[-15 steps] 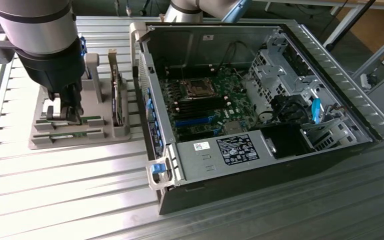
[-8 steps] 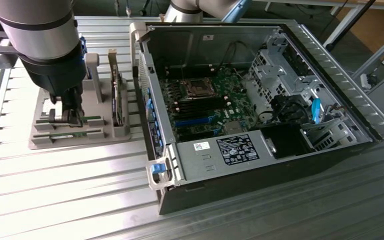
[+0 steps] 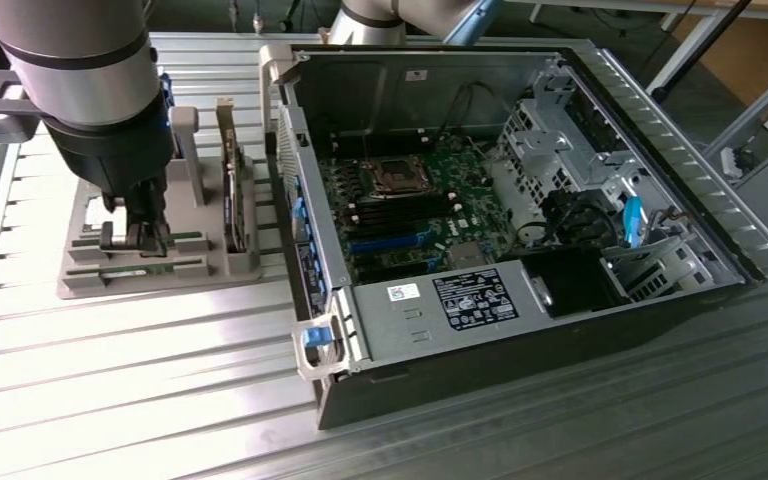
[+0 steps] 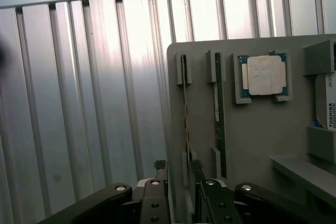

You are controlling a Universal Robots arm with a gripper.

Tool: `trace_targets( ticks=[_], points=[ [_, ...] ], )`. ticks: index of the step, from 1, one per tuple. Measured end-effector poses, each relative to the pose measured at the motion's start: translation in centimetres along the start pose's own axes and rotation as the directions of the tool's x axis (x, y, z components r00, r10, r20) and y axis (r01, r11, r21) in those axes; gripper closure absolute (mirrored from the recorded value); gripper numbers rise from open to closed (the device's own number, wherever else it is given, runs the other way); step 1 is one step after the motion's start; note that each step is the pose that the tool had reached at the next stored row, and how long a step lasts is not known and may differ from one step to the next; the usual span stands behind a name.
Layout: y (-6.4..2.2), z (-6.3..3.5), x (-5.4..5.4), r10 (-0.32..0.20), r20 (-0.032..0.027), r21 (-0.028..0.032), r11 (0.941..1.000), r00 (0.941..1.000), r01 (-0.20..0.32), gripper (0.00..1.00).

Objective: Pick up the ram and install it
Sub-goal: 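Pick up the ram and move it above insertion slot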

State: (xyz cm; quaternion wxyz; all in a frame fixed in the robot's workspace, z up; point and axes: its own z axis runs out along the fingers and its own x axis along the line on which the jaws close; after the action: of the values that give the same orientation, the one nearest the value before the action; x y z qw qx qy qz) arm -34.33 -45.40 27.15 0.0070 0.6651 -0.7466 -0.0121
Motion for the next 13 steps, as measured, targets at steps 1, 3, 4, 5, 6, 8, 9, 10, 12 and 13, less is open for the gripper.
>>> trace_targets(
  ticks=[1,3,4,5,6,8,9,10,12,13],
  points=[
    [0.0,0.09,0.0,0.0,0.0001,0.0001,1.0,1.0,0.0,0.71],
    [-0.01,0.25,-0.01,0.0,0.0001,0.0001,1.0,1.0,0.0,0.71],
    [-0.01,0.32,-0.01,0.0,0.0001,0.0001,1.0,1.0,0.0,0.71],
    [-0.01,0.37,-0.01,0.0,0.0001,0.0001,1.0,1.0,0.0,0.71],
    [-0.01,0.41,-0.01,0.0,0.0001,0.0,1.0,1.0,0.0,0.71],
    [-0.02,0.56,-0.01,0.0,0.0001,0.0,1.0,1.0,0.0,0.71],
    [-0.02,0.62,-0.01,0.0,0.0001,0.0001,1.0,1.0,0.0,0.71],
    [-0.02,0.66,-0.01,0.0,0.0001,0.0001,1.0,1.0,0.0,0.71],
    [-0.02,0.73,-0.01,0.0,0.0001,0.0,1.0,1.0,0.0,0.71],
    [-0.02,0.77,-0.01,0.0,0.0001,0.0001,1.0,1.0,0.0,0.71]
  ],
)
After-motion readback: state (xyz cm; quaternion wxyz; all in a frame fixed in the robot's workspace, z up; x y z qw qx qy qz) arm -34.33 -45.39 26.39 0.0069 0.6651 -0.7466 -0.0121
